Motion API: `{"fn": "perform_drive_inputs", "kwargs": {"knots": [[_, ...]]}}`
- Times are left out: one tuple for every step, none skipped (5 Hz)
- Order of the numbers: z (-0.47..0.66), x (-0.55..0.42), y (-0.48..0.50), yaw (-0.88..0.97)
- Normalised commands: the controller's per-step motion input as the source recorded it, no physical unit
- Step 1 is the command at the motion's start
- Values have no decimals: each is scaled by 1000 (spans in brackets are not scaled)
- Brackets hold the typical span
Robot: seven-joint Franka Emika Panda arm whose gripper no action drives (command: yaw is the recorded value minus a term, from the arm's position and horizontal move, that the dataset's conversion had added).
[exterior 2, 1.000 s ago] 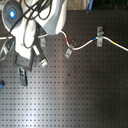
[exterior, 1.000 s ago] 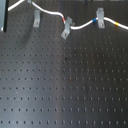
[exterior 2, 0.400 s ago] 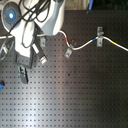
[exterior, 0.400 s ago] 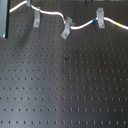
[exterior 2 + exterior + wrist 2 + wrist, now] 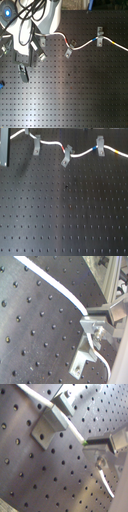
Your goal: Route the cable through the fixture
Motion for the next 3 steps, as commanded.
{"fn": "perform_drive_inputs", "kwargs": {"knots": [[423,-151,31,-163],[252,-132,64,-14],[1,-36,3,-100]]}}
